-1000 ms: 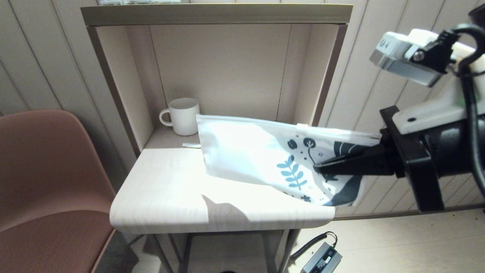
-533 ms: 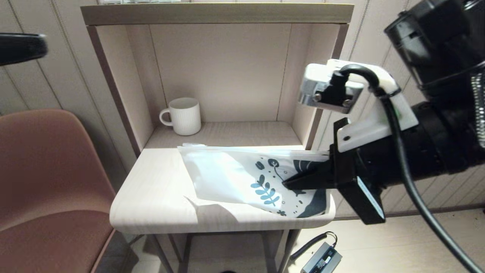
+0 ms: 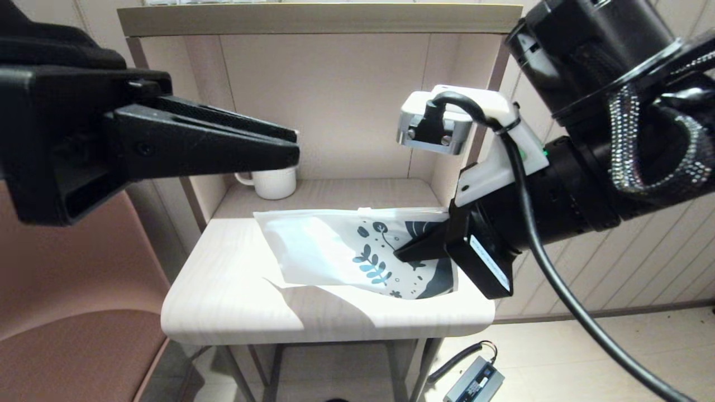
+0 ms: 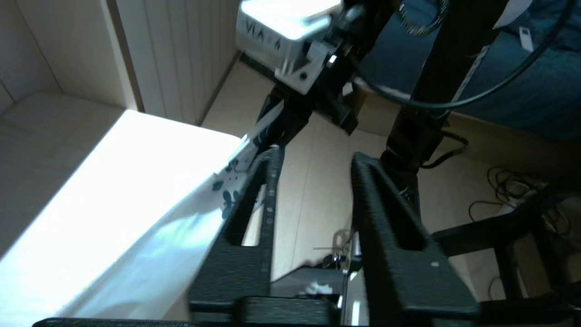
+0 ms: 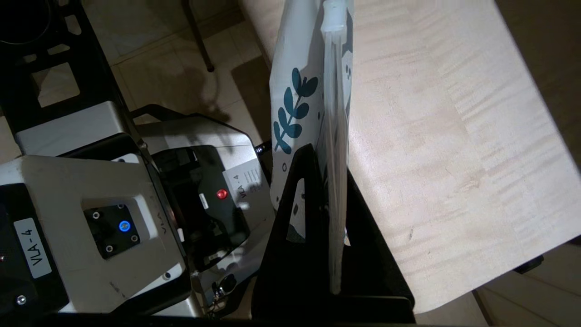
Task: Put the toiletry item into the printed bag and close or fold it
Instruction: Open the storage bag
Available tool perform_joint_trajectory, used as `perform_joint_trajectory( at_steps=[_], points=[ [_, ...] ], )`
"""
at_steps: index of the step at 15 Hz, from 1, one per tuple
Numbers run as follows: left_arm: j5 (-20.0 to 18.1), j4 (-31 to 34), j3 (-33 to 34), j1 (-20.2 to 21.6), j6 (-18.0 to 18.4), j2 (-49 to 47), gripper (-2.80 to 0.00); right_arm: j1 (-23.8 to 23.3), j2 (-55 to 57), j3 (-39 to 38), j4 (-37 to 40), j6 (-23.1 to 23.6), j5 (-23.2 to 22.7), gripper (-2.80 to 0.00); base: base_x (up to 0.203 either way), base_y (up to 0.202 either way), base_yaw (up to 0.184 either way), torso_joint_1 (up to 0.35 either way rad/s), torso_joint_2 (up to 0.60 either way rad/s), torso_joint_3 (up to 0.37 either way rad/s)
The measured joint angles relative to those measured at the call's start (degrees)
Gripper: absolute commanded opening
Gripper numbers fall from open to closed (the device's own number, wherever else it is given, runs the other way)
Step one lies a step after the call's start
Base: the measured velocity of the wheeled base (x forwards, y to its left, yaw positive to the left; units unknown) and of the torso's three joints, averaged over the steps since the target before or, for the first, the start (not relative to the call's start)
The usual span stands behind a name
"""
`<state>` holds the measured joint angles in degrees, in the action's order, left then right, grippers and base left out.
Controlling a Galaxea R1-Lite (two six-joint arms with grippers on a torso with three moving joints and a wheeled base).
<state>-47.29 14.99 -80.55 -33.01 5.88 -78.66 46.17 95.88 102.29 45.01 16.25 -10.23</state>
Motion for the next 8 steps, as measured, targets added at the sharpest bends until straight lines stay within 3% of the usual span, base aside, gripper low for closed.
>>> perform_joint_trajectory(
  at_steps=[3,4,8],
  points=[
    [-0.06,-1.4,4.58,-0.11,4.93,-0.47,0.0,0.5,-0.18,-0.82,-0.2,-0.59,-0.21,-2.8,0.0,0.0,0.0,0.0,0.0,0.0],
    [-0.17,-1.68,6.44,-0.11,6.84,-0.5,-2.8,0.87,-0.66,-1.74,-0.58,-1.02,-0.27,-2.8,0.0,0.0,0.0,0.0,0.0,0.0],
    [-0.12,-1.94,9.96,-0.13,7.72,0.54,-2.8,2.51,-1.81,-2.57,-0.66,-1.15,-0.27,-2.8,0.0,0.0,0.0,0.0,0.0,0.0]
  ],
)
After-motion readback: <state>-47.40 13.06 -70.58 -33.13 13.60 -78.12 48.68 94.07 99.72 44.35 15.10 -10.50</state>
